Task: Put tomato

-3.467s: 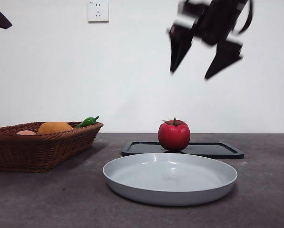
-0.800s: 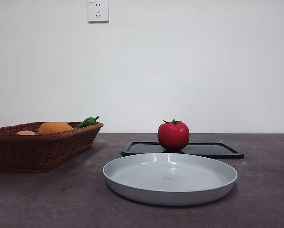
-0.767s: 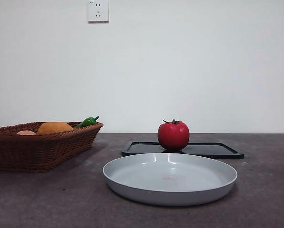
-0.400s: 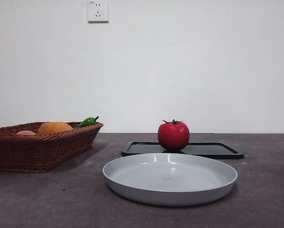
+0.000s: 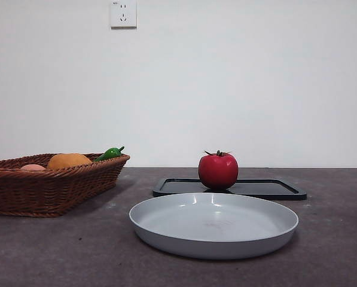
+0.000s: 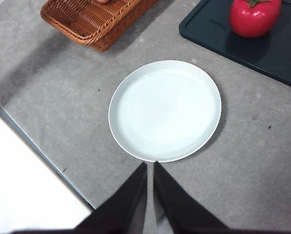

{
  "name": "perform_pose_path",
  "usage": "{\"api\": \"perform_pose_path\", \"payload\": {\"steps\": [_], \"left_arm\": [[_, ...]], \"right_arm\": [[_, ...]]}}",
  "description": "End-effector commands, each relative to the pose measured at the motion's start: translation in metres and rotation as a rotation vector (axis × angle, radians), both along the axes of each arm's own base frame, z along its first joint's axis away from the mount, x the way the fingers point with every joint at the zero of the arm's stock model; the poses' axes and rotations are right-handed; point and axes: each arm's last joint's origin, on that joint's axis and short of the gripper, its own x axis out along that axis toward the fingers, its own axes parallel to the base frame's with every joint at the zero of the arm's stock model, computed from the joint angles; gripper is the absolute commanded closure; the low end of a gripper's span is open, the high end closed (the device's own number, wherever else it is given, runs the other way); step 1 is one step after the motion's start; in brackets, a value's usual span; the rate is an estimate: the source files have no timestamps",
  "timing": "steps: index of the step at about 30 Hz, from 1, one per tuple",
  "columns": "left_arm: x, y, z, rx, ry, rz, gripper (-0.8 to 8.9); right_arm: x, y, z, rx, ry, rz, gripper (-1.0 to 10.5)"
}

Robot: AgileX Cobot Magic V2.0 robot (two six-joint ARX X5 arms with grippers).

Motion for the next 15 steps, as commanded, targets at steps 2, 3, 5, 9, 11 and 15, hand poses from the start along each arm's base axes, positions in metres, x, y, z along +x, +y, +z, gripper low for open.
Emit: {"api": "perform_pose_path", "payload": {"steps": [2, 3, 5, 9, 11, 15], "left_arm": [[0.001, 0.002, -0.032, 0.008, 0.03, 0.032, 8.06], [0.002, 0.002, -0.039, 0.007, 0.041, 0.033, 8.06], [0.002, 0.002, -0.054, -0.005, 0.064, 0.032, 8.06], [0.001, 0.002, -0.073, -0.02, 0.11, 0.033, 8.06], [0.001, 0.002, -0.08, -0.02, 0.128, 0.034, 8.06], [0.001, 0.002, -0.092, -0.022, 0.158, 0.034, 8.06]], "right_arm": [[0.001, 0.001, 0.003, 0.011, -0.008, 0.003, 9.3], [0.001, 0.001, 0.003, 0.011, -0.008, 0.003, 9.3], [0.001, 0.001, 0.003, 0.011, -0.008, 0.003, 9.3], [0.001, 0.001, 0.003, 0.011, -0.008, 0.003, 9.3], [0.001, 0.001, 0.003, 0.011, -0.008, 0.003, 9.3], [0.001, 0.001, 0.003, 0.011, -0.008, 0.003, 9.3]]}}
